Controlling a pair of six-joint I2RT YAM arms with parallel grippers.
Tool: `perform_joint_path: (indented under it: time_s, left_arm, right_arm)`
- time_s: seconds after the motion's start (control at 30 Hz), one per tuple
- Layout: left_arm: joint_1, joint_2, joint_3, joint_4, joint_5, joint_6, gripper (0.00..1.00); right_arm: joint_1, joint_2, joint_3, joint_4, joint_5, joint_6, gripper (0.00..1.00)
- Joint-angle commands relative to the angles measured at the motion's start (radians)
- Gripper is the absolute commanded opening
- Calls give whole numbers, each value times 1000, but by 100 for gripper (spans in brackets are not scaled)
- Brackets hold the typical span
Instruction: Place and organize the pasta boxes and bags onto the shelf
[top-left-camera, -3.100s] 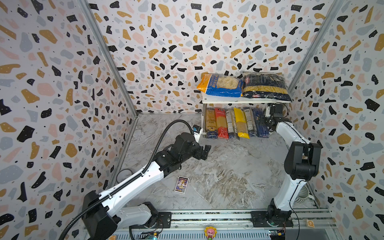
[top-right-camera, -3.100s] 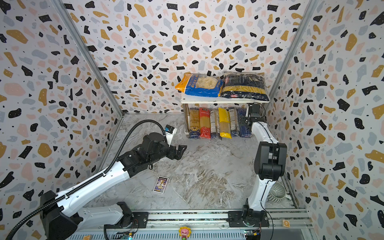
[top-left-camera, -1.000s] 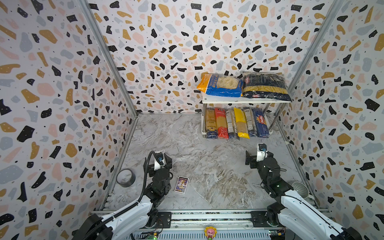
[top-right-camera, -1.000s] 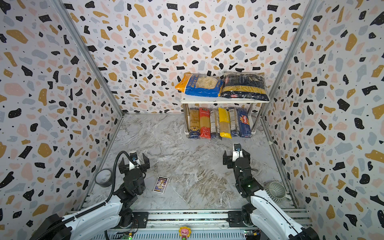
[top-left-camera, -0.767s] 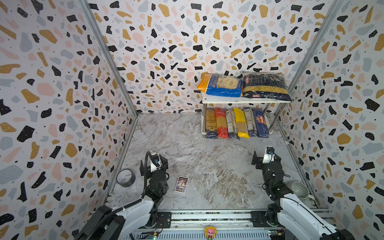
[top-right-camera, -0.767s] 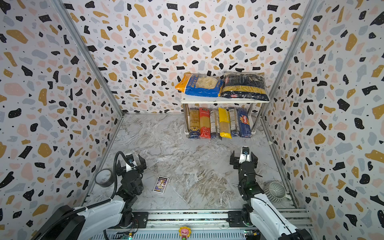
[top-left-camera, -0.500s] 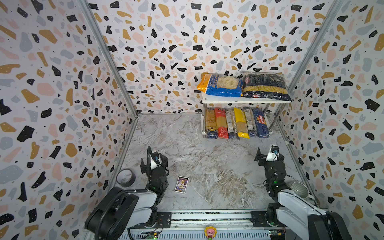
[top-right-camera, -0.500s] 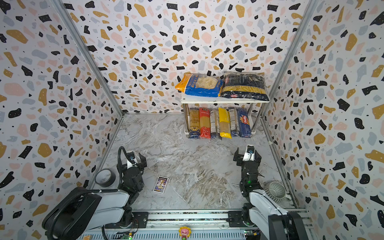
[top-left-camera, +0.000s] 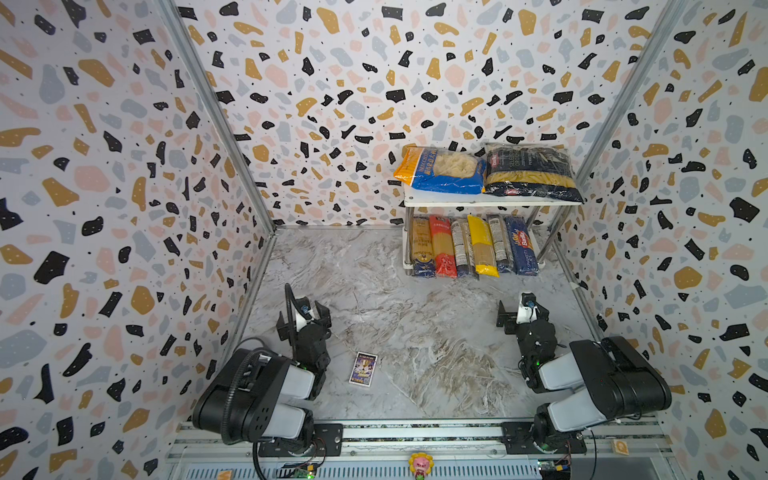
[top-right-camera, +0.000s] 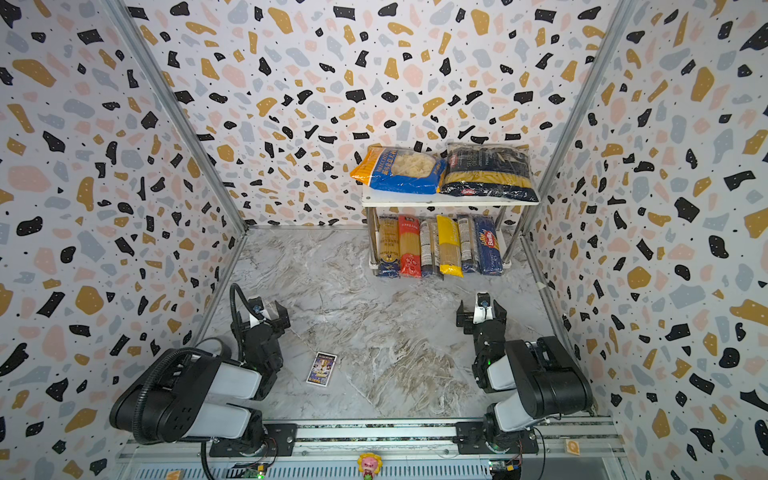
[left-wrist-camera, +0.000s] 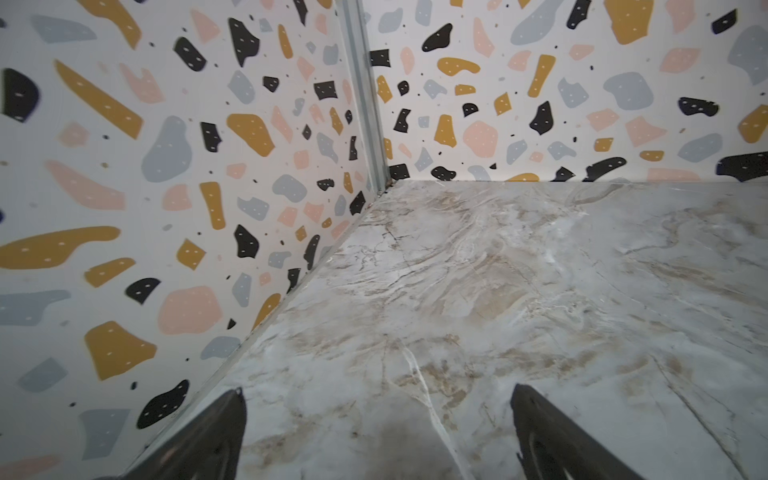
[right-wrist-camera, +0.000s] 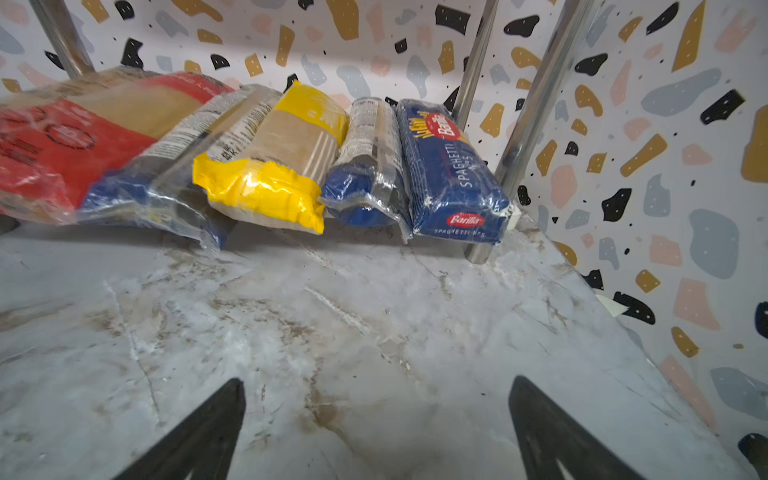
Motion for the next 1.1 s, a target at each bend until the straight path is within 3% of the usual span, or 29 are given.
perform_joint_path:
  time_s: [0.0,0.2,0.3,1.07]
  left_arm:
    - [44,-8,55,-12,106,-49,99]
    - [76,-16,64,-44,169,-63,95]
    - [76,-20,62,-44,169,-64,100]
    - [76,-24,59,-45,167,-66,100]
  right_arm:
    - [-27,-13,54,9,-54,18,99]
    - [-55,-8,103,-99,-119,27,99]
    - [-56,-9,99,-95,-118,29,99]
    - [-48,-15,91,-82,-109,17,99]
